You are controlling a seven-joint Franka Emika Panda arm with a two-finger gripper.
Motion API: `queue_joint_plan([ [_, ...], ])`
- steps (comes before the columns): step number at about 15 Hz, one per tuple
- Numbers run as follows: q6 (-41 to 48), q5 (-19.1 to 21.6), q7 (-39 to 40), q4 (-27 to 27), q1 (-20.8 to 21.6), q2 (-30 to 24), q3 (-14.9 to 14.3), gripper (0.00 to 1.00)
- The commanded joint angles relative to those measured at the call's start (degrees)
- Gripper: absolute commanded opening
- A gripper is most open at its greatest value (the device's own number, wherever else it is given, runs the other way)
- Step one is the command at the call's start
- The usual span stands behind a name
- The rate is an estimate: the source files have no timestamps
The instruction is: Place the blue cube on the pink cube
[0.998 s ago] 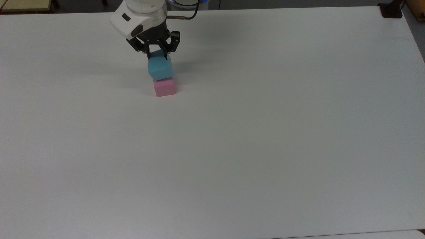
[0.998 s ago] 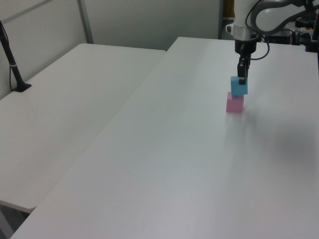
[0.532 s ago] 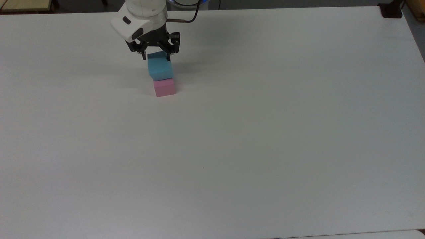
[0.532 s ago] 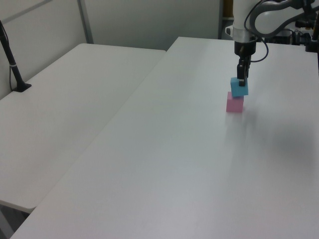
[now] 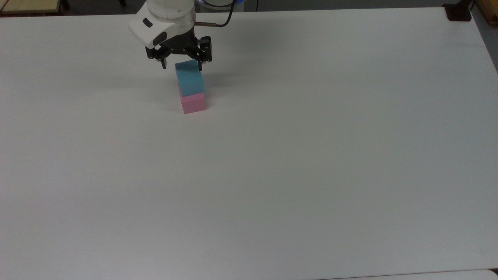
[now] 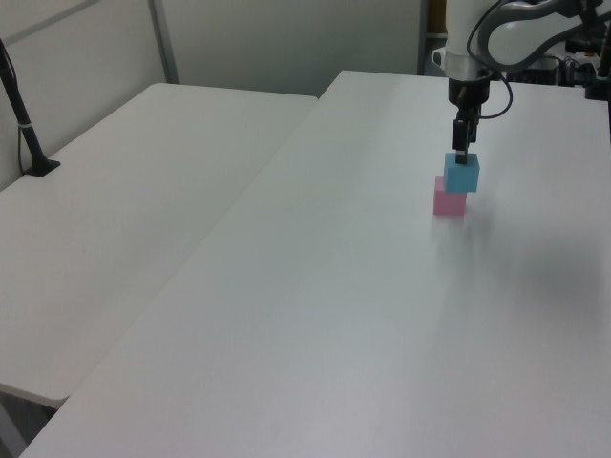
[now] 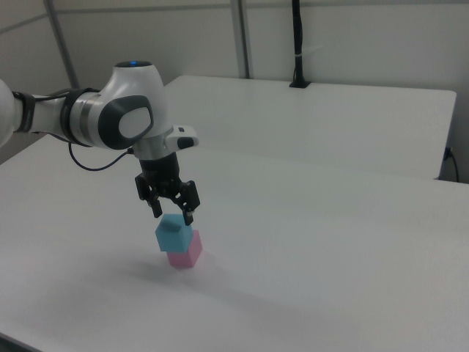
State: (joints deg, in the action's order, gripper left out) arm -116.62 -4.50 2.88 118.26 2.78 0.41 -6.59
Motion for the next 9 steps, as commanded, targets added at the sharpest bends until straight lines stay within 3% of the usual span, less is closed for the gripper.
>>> queue_joint_plan([
  [1,-0.1,-1.21,-2.79,-1.45,0.12,-0.94,-0.26,1.0],
  [7,13.95,0.54,-2.97,-14.78,-2.43,-2.26,-1.14,1.0],
  [9,20.71,4.13,-2.88,-22.43,-4.09,-2.52,-2.11,1.0],
])
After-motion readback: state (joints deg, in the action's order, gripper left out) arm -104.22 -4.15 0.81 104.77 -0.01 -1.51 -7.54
